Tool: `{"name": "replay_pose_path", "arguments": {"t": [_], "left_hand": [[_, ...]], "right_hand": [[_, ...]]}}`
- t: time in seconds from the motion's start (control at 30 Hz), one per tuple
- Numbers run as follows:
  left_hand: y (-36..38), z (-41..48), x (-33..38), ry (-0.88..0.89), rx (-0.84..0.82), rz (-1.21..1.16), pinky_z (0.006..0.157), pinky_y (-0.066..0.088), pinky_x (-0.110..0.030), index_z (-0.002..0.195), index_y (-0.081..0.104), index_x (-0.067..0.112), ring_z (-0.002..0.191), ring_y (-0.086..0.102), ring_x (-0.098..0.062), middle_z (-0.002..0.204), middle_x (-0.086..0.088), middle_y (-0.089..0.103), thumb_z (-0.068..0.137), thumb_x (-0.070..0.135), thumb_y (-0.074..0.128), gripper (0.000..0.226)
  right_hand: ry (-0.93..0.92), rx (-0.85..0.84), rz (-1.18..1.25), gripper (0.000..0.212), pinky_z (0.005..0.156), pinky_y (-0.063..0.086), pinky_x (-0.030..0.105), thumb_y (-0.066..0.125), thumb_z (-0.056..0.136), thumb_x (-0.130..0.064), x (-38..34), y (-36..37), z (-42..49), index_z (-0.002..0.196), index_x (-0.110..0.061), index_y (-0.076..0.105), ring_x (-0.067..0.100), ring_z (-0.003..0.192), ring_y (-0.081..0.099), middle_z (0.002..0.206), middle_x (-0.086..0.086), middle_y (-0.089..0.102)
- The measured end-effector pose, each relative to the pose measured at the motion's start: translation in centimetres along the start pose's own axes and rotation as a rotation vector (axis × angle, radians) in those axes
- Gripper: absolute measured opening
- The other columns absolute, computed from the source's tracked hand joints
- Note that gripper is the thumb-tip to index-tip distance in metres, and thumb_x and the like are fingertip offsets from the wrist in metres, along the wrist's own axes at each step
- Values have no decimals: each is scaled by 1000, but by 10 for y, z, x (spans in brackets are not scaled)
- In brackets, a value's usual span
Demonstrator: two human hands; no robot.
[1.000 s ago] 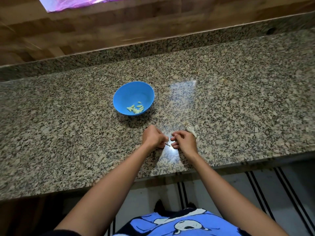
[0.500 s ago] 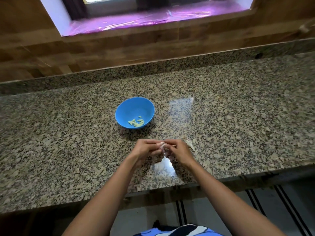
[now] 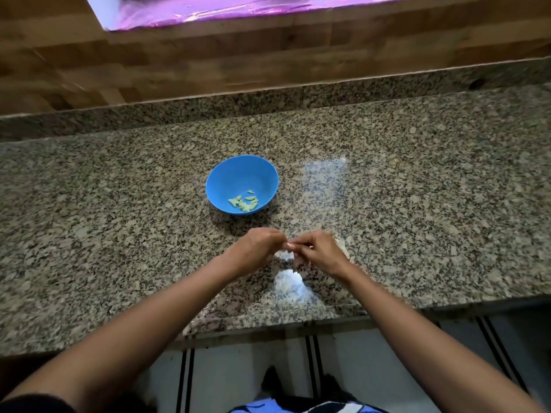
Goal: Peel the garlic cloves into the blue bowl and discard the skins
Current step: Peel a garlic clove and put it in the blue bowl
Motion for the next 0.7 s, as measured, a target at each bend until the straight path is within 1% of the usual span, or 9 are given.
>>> {"name": "replay_pose_path", "arguments": {"t": [0.13,0.27,0.33,0.4,0.5,0.57,0.63,0.67,0.7], "left_hand": [[-5,10,-5,-312,-107,-384,47,32,-14,84,71,6,48,42,-2,58,6,55,92,21,59,20],[-4,12,-11,-659,-267,-977,47,36,-15,80,65,0,52,44,-6,59,1,54,92,7,54,18],[1,8,-16,-749,-341,-1125,51,37,-16,80,64,4,55,45,-7,64,-1,54,93,7,52,17],[7,8,-18,-604,-249,-937,51,35,-17,81,66,8,55,44,-6,65,-2,53,95,11,53,20],[9,11,-17,-195,56,-359,58,36,-19,80,67,8,60,46,-7,66,1,56,93,10,56,17],[6,11,-14,116,178,-65,62,40,-20,78,65,4,65,47,-9,70,-1,58,87,0,53,16],[8,8,-16,377,143,145,64,42,-19,77,63,6,66,49,-12,72,-3,59,84,0,46,19],[12,7,-17,375,96,184,67,45,-21,79,63,7,67,51,-13,74,-2,59,86,2,46,19],[12,6,-14,247,19,129,66,47,-23,80,62,7,67,52,-13,74,-1,58,90,5,48,17]], "right_hand": [[-161,118,-139,16,51,45,10,65,85,-10,-4,3,1,99,-7,72,-3,50,53,66,-5,66],[-297,83,-401,17,56,48,15,55,90,-4,-4,1,10,96,-4,71,12,57,56,76,9,68],[-322,2,-477,18,56,48,19,53,92,-6,-3,1,12,94,-3,71,14,59,56,76,9,66],[-205,-3,-329,18,53,41,14,57,91,-15,0,1,13,89,-5,72,10,59,52,74,9,64],[114,-11,421,23,46,38,17,54,91,-11,3,5,11,72,-8,67,10,50,48,61,7,58],[299,-130,726,23,45,38,16,47,91,-5,5,5,9,73,-4,62,9,50,48,61,2,57],[402,-286,757,22,45,40,15,45,92,-5,7,5,5,77,-4,60,8,52,49,63,2,57],[399,-312,708,21,45,41,14,46,93,-6,8,6,4,77,-4,60,8,52,50,64,3,56],[366,-292,639,20,46,42,14,49,93,-6,10,6,4,78,-4,62,8,51,51,65,4,57]]}}
Point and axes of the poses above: each hand's wrist, its own z-axis towards the middle knuckle, its own y-axis out of the palm, x = y × z, the point moved 2 cm from there along z, towards the middle knuckle
